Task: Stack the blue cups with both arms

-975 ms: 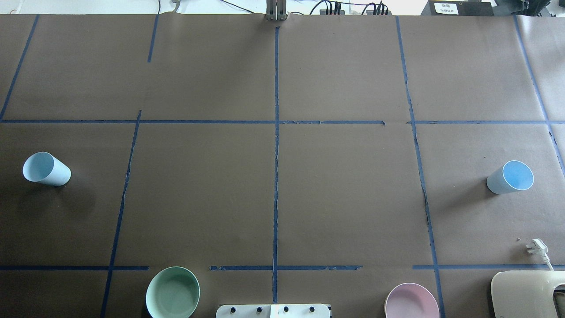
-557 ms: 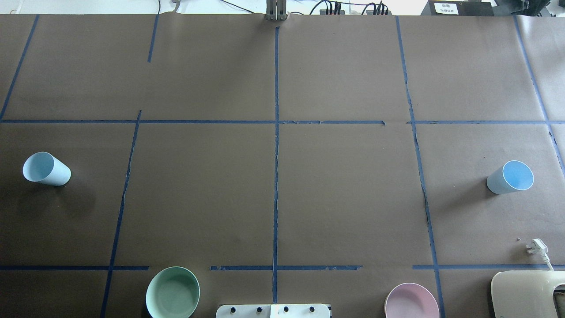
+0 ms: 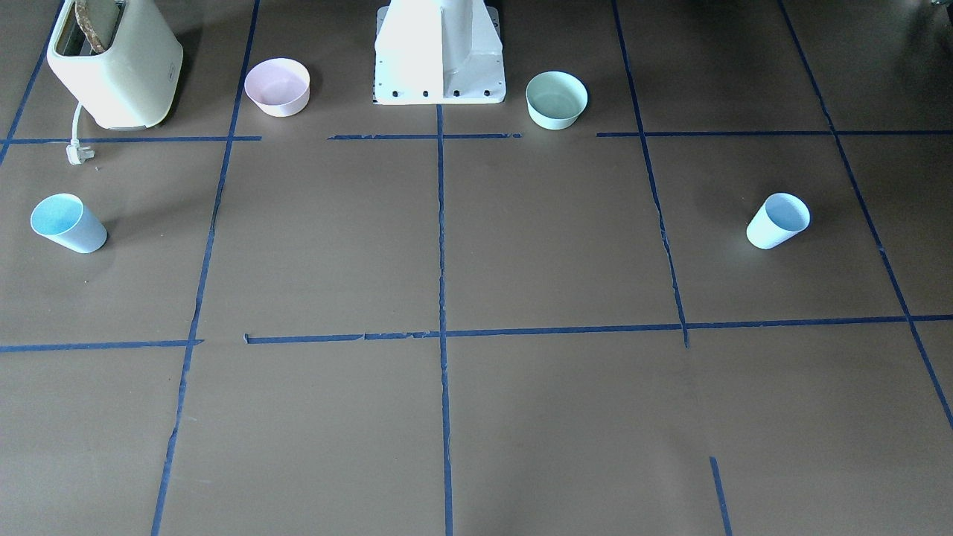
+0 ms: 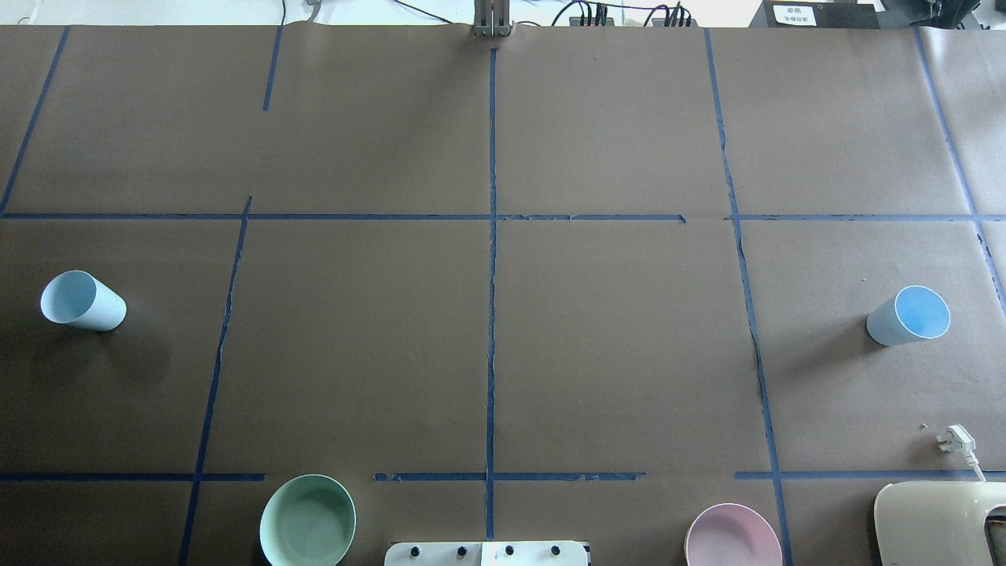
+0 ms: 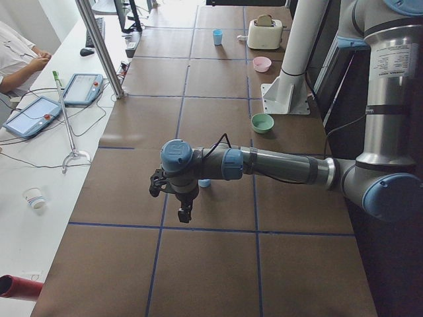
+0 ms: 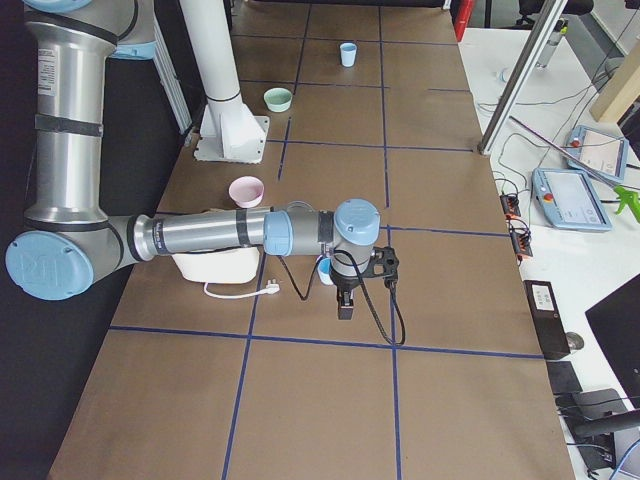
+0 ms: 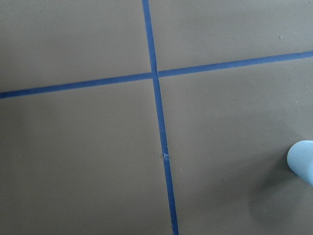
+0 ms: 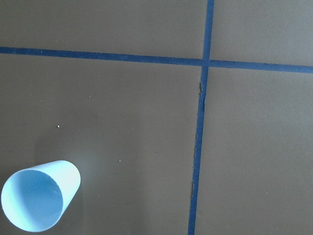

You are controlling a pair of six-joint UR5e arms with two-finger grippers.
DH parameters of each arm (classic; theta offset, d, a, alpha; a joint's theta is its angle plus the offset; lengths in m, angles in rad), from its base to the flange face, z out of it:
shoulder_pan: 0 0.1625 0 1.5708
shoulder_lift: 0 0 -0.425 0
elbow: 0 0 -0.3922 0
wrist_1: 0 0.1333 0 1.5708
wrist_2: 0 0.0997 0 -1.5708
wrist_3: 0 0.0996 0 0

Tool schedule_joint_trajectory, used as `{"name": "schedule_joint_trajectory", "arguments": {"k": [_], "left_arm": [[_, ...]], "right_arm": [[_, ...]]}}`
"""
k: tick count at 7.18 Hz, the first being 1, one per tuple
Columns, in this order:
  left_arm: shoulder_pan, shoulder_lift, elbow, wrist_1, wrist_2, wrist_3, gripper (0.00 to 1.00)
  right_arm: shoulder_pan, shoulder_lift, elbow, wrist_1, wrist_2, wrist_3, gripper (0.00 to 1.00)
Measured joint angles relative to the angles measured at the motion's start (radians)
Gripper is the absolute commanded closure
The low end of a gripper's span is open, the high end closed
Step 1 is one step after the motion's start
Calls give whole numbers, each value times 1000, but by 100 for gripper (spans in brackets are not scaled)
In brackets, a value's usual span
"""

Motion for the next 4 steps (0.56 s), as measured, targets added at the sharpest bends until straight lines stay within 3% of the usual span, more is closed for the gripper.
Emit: {"name": "schedule_joint_trajectory", "arguments": {"k": [4], "left_arm": [[146, 7, 9, -148, -14, -250, 0]], "right_arm": [[-3, 1, -4, 0, 6, -2, 0]]}}
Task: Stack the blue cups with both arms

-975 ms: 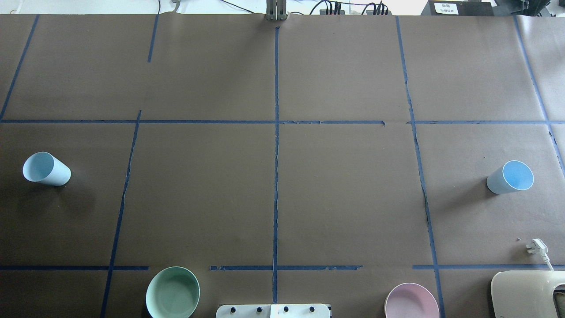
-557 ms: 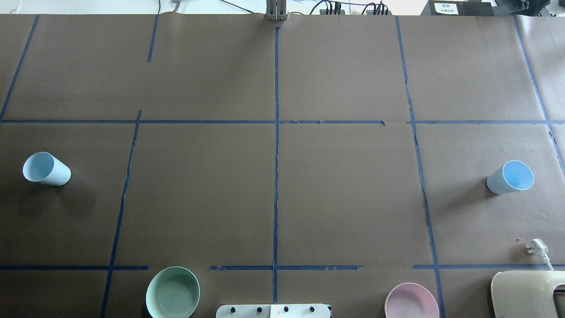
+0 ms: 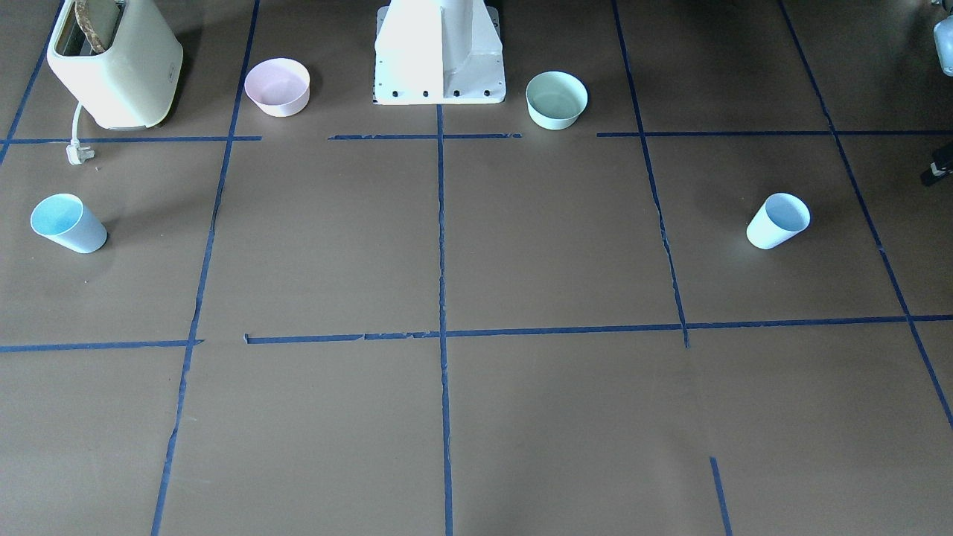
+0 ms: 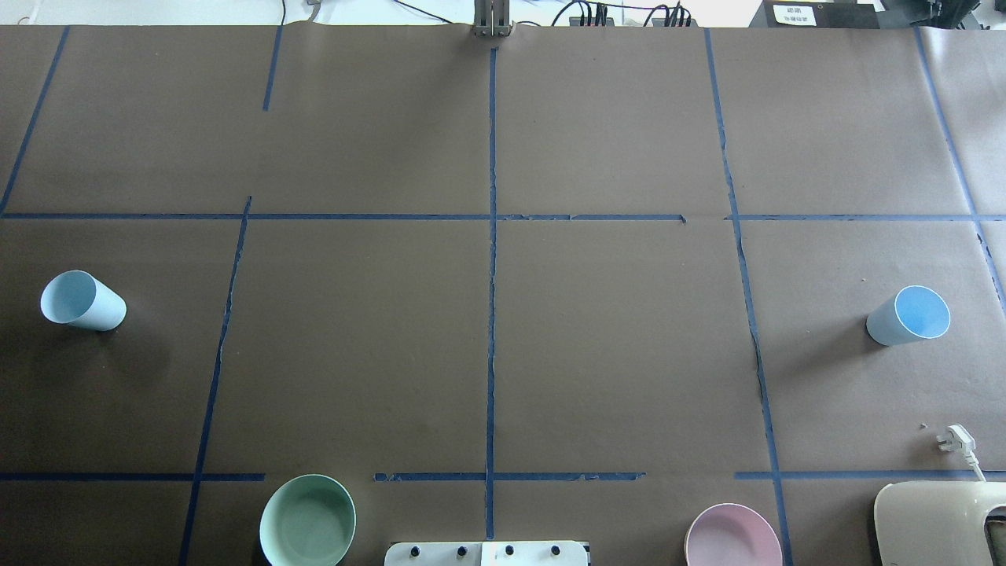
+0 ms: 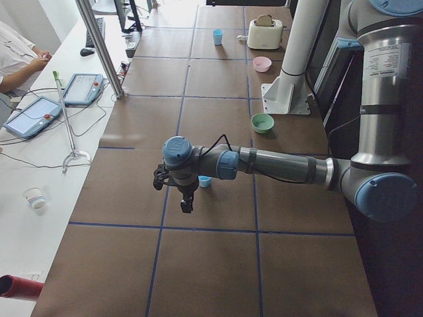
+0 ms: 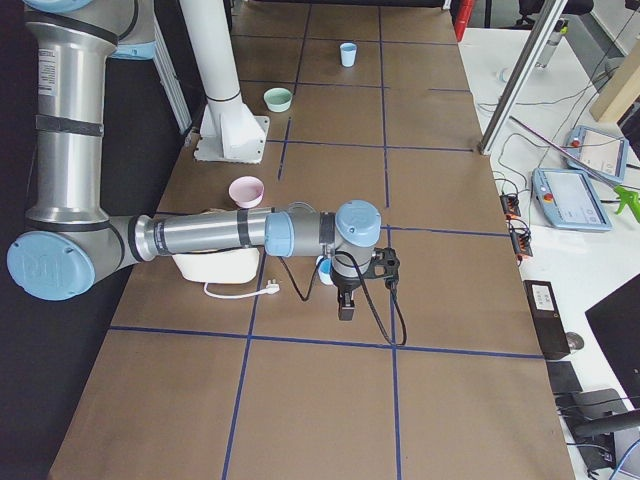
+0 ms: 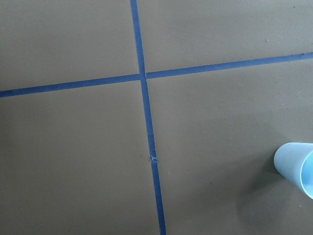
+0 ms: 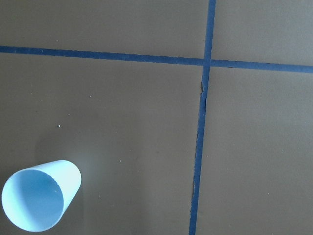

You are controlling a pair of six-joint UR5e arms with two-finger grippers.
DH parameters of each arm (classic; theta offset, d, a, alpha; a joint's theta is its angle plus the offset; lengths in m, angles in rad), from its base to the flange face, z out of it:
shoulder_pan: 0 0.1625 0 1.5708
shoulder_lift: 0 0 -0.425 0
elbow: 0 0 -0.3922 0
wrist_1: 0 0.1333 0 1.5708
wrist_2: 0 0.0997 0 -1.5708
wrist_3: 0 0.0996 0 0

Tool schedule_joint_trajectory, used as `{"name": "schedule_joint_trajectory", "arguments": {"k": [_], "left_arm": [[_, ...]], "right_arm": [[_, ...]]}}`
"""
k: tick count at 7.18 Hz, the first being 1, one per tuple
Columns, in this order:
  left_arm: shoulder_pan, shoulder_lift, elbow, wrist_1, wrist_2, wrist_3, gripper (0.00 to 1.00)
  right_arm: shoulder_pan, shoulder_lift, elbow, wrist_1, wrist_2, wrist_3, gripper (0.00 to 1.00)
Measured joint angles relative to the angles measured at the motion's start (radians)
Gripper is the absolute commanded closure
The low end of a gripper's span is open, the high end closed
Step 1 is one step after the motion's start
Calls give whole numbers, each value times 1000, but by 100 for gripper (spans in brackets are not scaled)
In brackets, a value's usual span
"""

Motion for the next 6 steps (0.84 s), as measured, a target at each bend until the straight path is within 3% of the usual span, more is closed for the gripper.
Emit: {"name": "schedule_joint_trajectory", "arguments": {"k": [3, 6], "left_arm": [[162, 0, 7, -187, 13, -300, 0], [322, -3, 18, -283, 106, -502, 0]], "right_arm": [[-18, -1, 1, 1, 7, -1, 0], [-40, 1, 1, 1, 7, 1, 0]]}}
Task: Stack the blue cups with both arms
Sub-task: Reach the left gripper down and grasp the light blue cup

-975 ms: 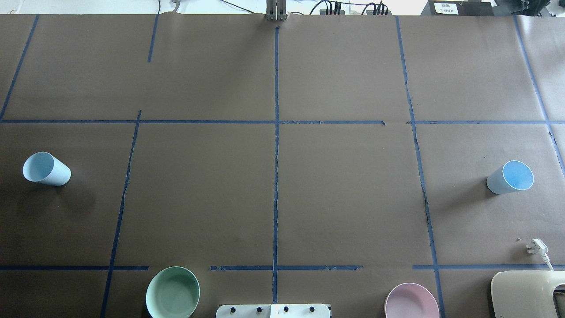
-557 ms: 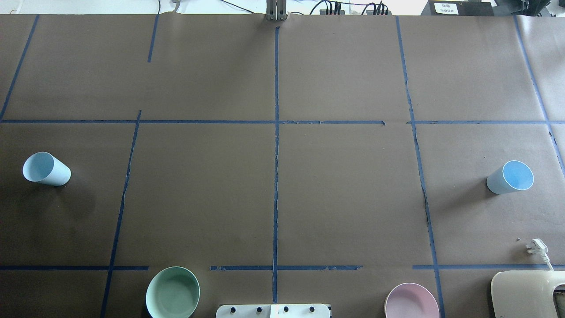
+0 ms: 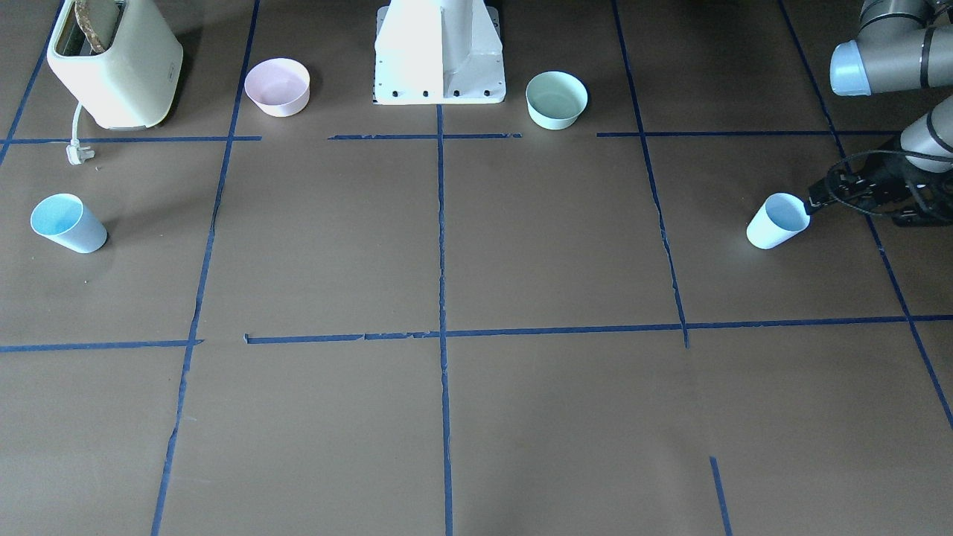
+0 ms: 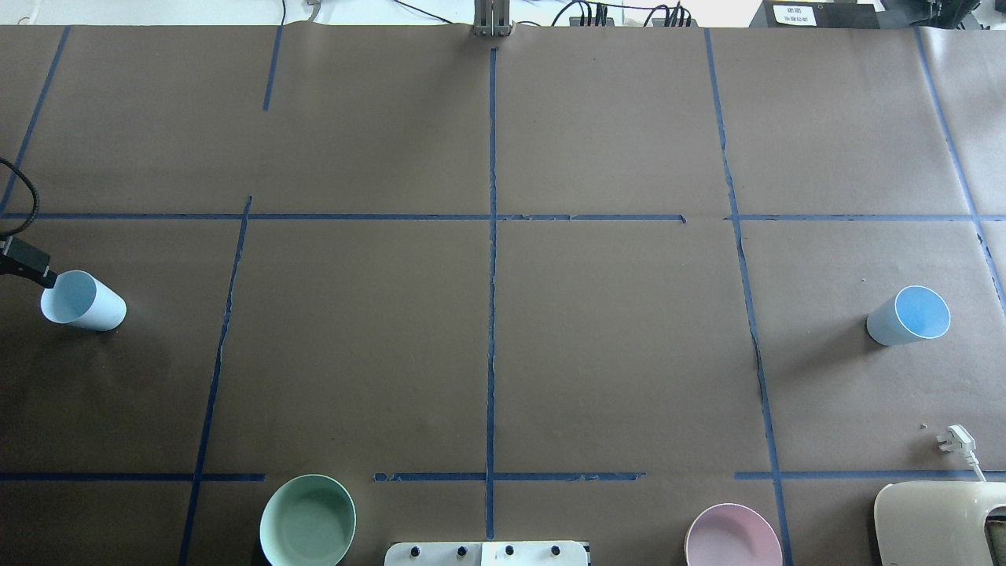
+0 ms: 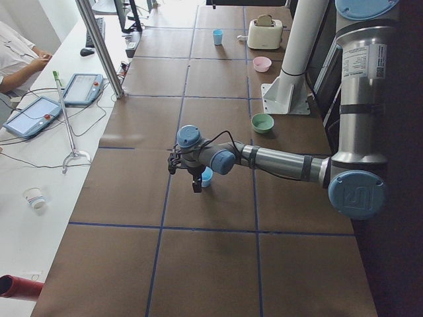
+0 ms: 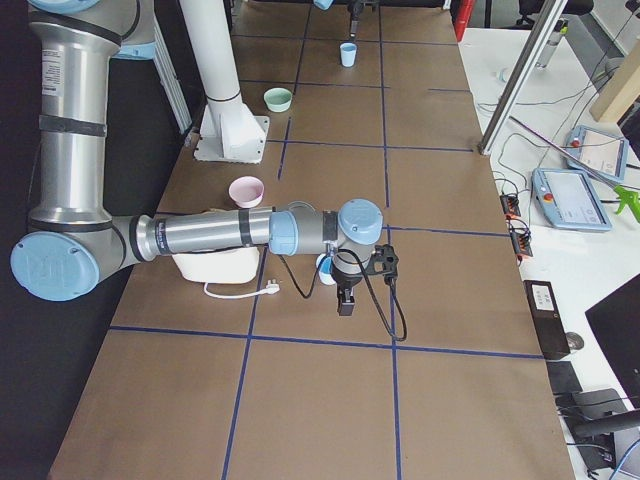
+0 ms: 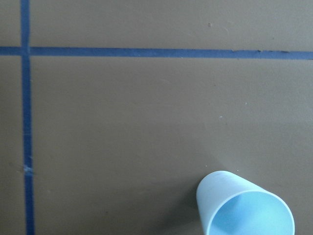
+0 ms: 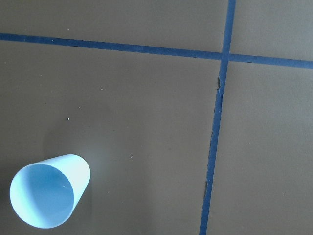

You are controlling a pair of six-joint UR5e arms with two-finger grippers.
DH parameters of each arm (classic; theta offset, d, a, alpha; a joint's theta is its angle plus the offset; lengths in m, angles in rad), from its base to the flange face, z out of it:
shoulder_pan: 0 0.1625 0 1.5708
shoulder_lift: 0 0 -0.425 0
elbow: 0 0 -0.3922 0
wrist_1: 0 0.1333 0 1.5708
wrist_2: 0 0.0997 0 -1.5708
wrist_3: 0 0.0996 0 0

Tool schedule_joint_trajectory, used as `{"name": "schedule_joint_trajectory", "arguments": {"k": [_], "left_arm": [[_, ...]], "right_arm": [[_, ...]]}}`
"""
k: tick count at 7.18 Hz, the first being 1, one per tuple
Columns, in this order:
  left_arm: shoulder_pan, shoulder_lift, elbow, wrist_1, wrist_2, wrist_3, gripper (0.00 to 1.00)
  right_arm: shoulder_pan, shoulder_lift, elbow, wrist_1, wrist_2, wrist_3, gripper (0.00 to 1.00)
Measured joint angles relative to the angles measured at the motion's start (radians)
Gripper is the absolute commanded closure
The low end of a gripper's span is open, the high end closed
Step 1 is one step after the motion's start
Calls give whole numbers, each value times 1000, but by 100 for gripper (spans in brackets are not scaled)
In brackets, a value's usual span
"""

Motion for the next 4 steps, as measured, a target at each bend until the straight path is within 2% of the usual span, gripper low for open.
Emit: {"name": "schedule_joint_trajectory", "arguments": {"k": [1, 2, 3, 4], "left_arm": [[31, -4, 17, -14, 19, -21, 1], [49, -6, 45, -44, 26, -30, 29], [62, -7, 80, -90, 27, -34, 76], [71, -9, 107, -131, 27, -43, 99]], "right_arm": [[-5, 1, 1, 0, 0, 0, 0], [-7, 2, 1, 1, 0, 1, 0], [-8, 5, 1, 0, -1, 1, 0], [-8, 6, 2, 0, 0, 2, 0]]}}
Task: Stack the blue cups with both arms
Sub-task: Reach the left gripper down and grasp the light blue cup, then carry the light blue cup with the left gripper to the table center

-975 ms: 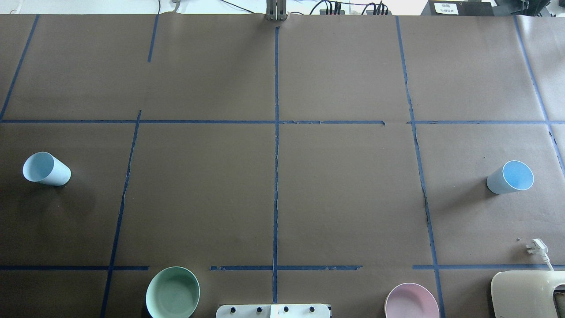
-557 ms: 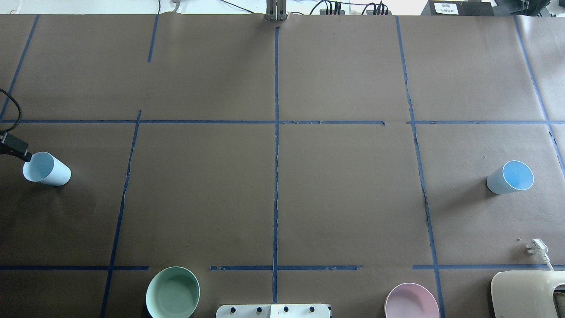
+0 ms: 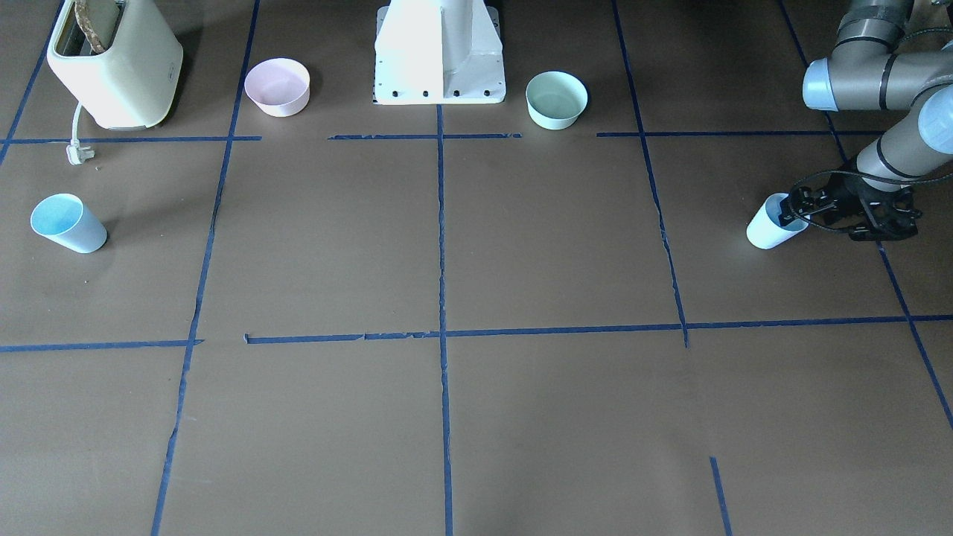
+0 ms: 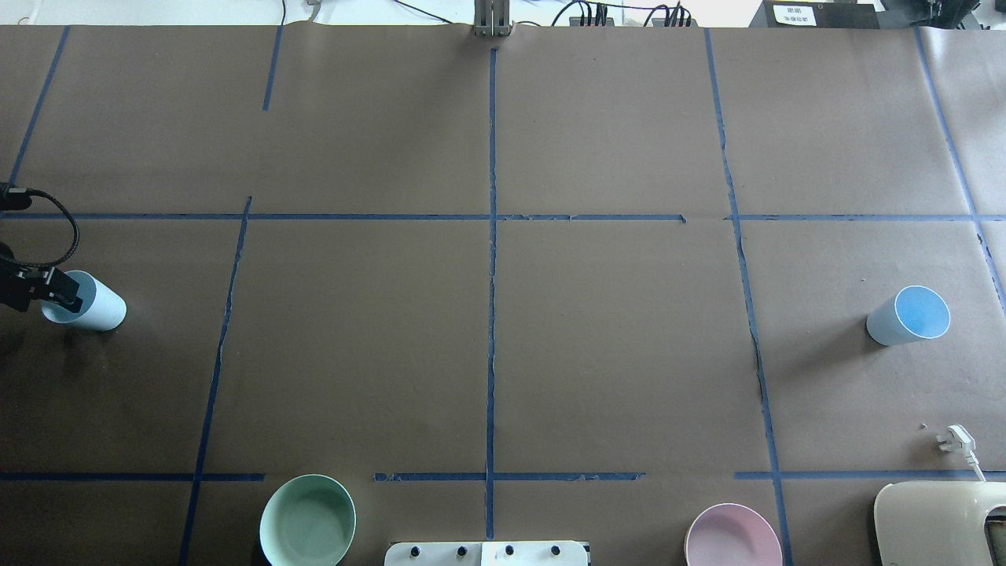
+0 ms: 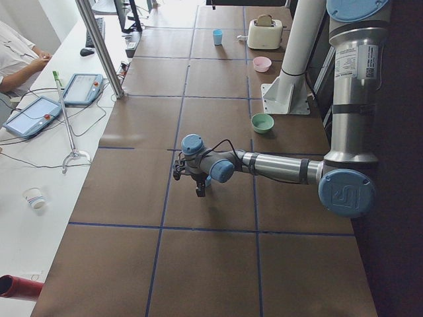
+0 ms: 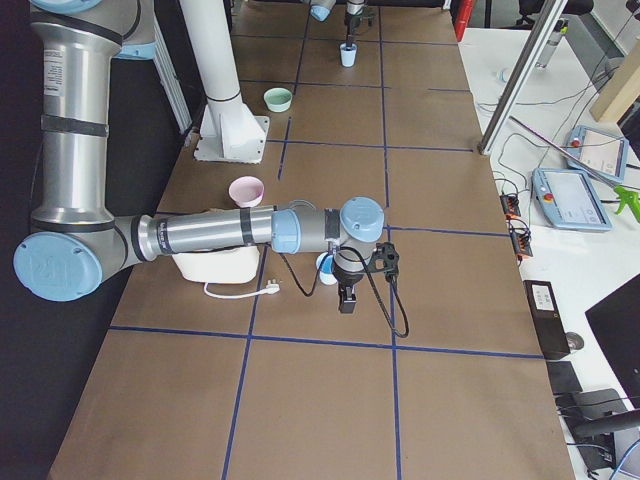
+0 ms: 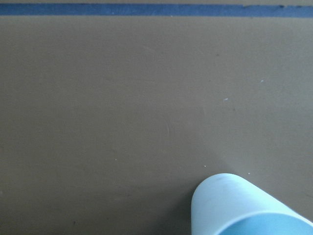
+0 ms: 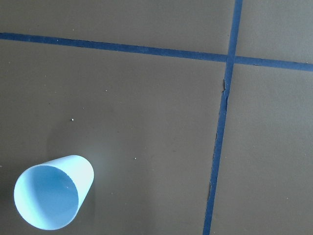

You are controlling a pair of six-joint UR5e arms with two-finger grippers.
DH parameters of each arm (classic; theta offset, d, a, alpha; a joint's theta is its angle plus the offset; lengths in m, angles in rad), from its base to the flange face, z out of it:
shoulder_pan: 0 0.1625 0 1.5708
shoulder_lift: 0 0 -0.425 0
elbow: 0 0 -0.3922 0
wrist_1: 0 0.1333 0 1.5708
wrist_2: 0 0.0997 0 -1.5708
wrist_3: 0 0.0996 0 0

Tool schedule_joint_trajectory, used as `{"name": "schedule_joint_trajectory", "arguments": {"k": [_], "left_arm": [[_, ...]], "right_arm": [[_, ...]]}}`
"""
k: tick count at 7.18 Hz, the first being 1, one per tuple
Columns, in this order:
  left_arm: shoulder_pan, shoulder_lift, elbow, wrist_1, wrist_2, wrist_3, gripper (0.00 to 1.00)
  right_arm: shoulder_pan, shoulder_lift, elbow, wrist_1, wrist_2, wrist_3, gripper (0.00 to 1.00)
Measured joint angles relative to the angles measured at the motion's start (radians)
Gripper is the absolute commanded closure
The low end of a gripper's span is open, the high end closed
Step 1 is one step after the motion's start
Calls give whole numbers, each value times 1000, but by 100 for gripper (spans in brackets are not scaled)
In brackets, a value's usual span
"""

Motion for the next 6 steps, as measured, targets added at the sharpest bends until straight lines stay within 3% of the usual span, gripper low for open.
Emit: {"name": "schedule_joint_trajectory", "arguments": {"k": [3, 4, 6], "left_arm": [[7, -44, -18, -32, -22, -97, 100], [16, -116, -41, -28, -55, -212, 100], [152, -381, -48, 15, -83, -520, 100]], "right_arm": [[-1, 1, 7, 8, 0, 1, 0], [-2, 1, 6, 25, 0, 2, 0], [-2, 0, 4, 47, 0, 3, 0]]}}
